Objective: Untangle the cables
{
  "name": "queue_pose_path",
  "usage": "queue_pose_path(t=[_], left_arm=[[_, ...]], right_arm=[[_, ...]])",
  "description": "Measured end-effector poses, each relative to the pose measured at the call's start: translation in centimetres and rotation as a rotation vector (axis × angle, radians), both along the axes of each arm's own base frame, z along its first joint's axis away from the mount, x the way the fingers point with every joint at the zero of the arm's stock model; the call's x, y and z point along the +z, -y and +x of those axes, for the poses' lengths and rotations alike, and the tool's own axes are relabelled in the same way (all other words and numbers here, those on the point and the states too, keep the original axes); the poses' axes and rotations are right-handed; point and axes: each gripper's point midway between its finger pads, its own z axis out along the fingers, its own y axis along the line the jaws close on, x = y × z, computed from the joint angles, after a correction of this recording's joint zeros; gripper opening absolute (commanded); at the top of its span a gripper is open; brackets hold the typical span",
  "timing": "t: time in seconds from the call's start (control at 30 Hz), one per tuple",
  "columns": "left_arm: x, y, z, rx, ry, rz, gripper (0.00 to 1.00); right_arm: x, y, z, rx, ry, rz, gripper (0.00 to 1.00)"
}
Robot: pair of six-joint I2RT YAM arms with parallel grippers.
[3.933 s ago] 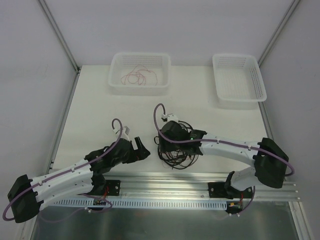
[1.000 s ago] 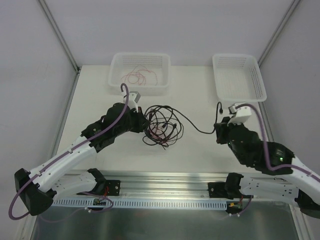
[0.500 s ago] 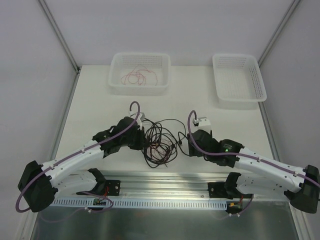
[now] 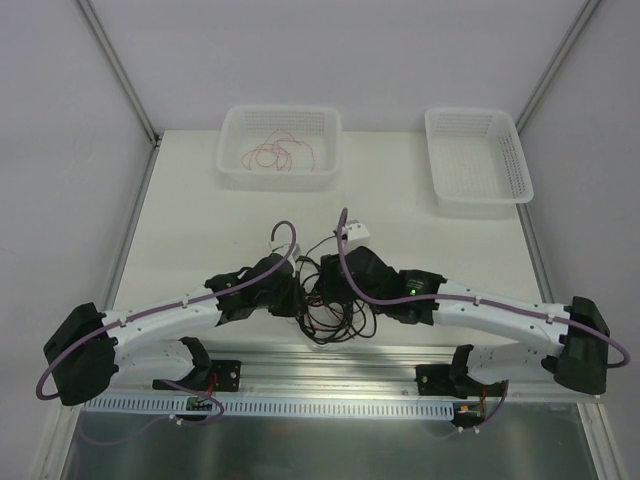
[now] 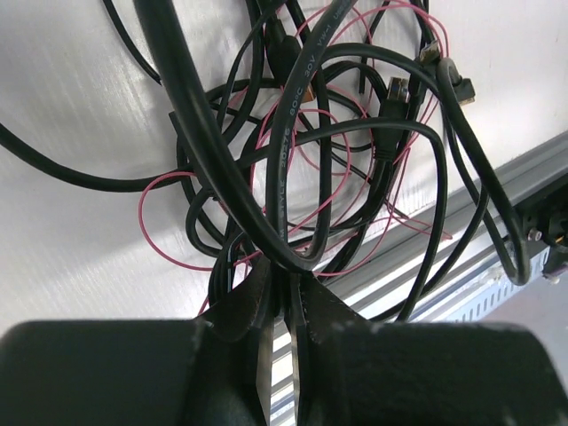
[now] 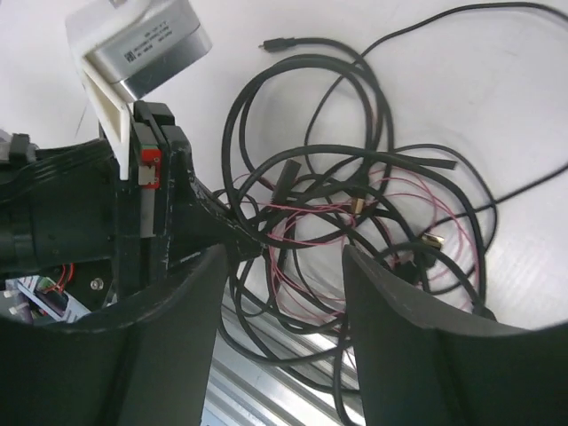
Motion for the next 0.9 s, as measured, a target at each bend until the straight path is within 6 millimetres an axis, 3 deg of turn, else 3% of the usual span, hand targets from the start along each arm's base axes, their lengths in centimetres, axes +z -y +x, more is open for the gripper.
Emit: queue_pose_path(t=[0.2,0.47,0.9], left_arm=[[0.0,-0.2,0.5,0.039,0.021,-0.014,0.0],[0.5,-0.8,0.4,0.046,0.087,-0.081,0.0],[1.1,-0.7,0.5,0.015,0.169,-0.141,0.0]], right_arm=[[-3.2,-2.9,-0.7,0.149,-0.008,-0.028,0.54],[-7.7,-3.0,-1.9,0.383,0.005,-0.038,0.48],[-7.7,-5.9,-2.4,0.631,0.06,0.006,0.45]])
